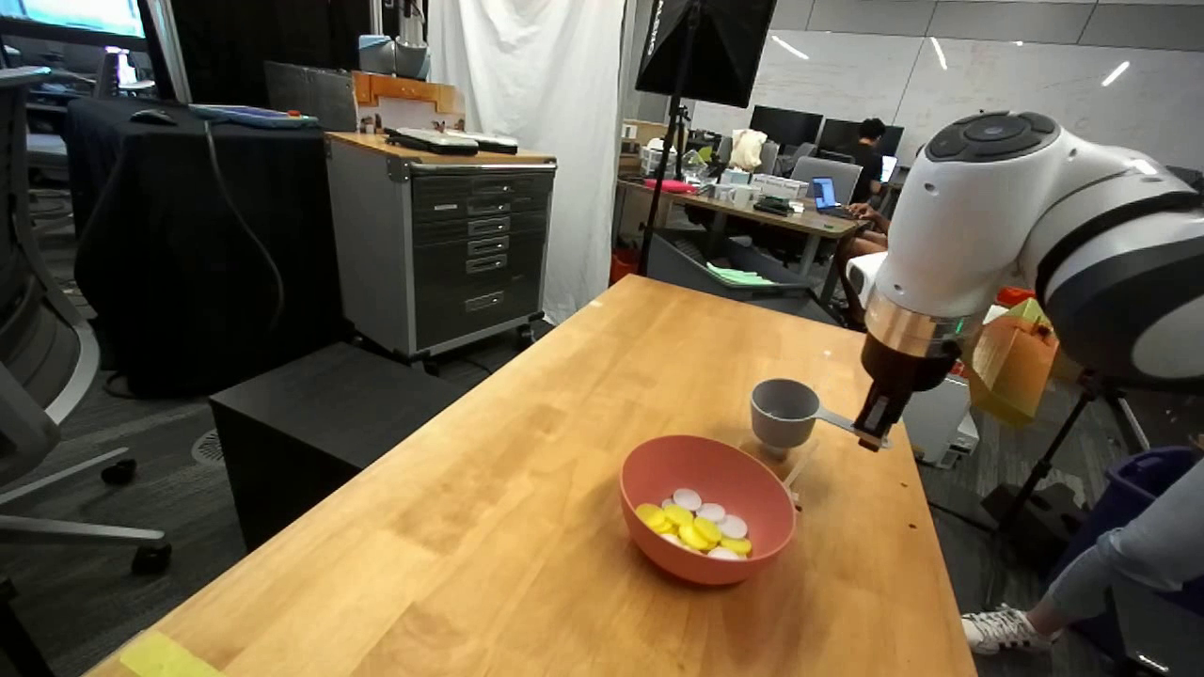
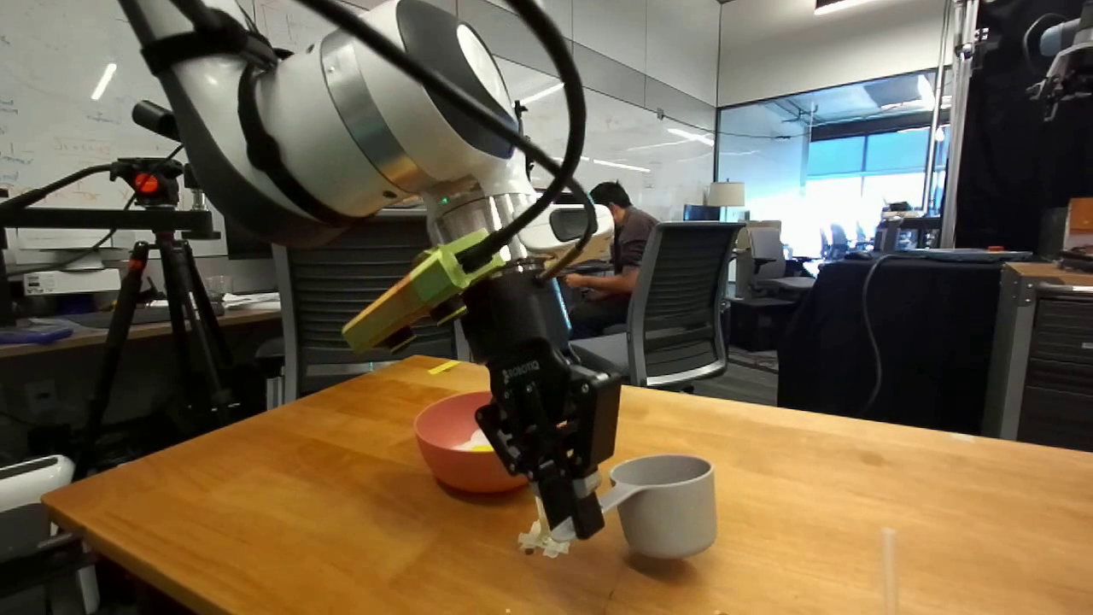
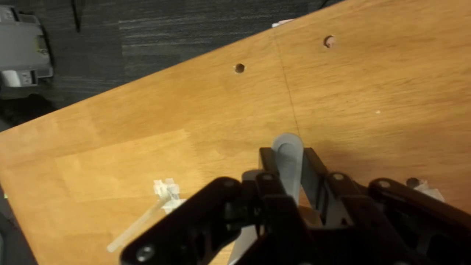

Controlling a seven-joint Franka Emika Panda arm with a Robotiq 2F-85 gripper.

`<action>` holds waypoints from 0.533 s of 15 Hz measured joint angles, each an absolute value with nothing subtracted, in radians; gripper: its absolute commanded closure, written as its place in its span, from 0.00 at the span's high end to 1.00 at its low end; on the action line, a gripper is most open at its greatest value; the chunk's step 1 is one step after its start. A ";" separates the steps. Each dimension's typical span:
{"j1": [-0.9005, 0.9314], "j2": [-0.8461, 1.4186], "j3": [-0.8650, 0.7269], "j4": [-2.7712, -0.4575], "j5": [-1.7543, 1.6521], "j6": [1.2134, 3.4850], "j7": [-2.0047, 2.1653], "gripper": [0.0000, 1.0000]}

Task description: Pour the contents in the grey measuring cup into the pink bowl

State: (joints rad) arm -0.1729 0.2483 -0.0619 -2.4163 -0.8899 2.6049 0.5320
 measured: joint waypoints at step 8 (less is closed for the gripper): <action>-0.153 0.292 -0.066 -2.415 -0.498 2.747 0.328 0.06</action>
State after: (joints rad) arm -0.1528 0.2917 -0.0664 -2.4150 -0.4982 2.7468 0.3279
